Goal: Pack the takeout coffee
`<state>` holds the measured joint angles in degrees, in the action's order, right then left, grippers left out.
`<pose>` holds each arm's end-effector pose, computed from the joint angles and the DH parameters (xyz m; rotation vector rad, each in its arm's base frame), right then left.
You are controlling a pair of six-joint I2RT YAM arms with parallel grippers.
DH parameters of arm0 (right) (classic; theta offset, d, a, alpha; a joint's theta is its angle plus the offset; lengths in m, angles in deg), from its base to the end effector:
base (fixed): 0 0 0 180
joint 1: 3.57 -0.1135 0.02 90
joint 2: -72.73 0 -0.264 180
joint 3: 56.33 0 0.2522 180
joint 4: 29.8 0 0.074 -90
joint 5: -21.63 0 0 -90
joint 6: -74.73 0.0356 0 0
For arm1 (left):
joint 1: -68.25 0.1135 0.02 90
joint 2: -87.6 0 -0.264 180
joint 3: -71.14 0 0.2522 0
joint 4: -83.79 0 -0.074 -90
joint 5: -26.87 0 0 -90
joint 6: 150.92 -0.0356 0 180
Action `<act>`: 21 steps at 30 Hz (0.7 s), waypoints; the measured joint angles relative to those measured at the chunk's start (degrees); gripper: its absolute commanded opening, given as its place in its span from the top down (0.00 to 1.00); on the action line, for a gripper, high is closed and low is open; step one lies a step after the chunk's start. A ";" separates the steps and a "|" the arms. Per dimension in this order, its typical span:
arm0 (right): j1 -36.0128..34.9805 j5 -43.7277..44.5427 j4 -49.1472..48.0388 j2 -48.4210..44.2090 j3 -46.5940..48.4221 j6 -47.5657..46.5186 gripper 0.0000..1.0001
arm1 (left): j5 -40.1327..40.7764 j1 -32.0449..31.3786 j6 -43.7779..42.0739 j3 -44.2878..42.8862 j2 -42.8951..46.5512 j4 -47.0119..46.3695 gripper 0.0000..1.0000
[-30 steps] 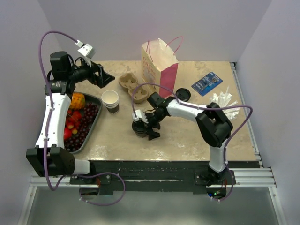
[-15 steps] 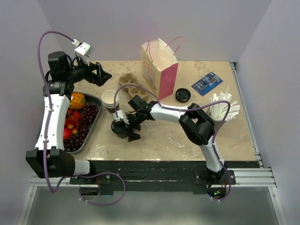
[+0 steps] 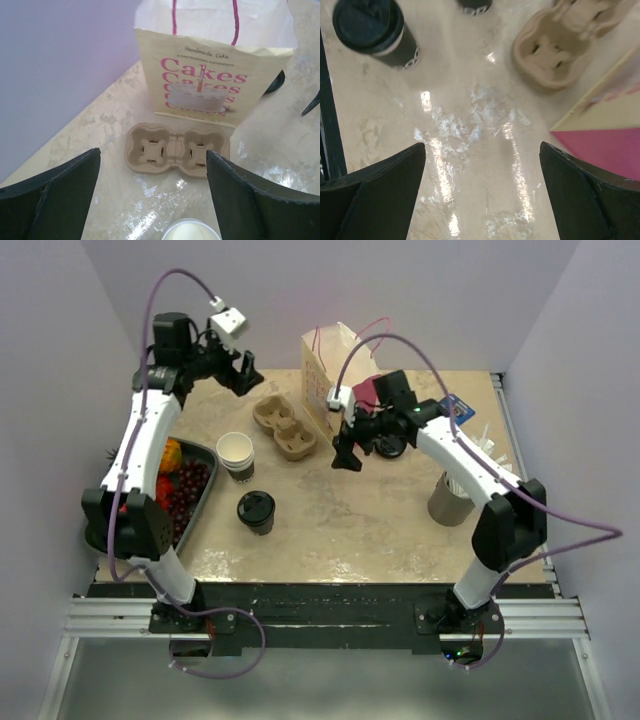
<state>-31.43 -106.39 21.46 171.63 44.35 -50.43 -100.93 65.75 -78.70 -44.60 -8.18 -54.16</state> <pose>0.3250 0.1966 0.3046 -1.4525 1.8093 0.7373 0.3770 -0.0383 0.4238 0.7456 1.7462 -0.4622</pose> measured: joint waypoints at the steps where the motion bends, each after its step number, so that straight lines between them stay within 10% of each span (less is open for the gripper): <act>1: 0.92 0.02 -0.13 -1.49 0.96 1.92 0.01 | 0.85 -1.53 -1.31 -1.88 -2.38 1.46 0.20; 21: 13.75 8.48 -8.50 -11.17 8.68 30.75 0.11 | 11.43 -11.17 -6.95 -19.45 -32.59 17.46 0.28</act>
<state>-17.68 -97.91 12.96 160.46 53.02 -19.67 -89.50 54.58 -85.65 -64.05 -40.77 -36.69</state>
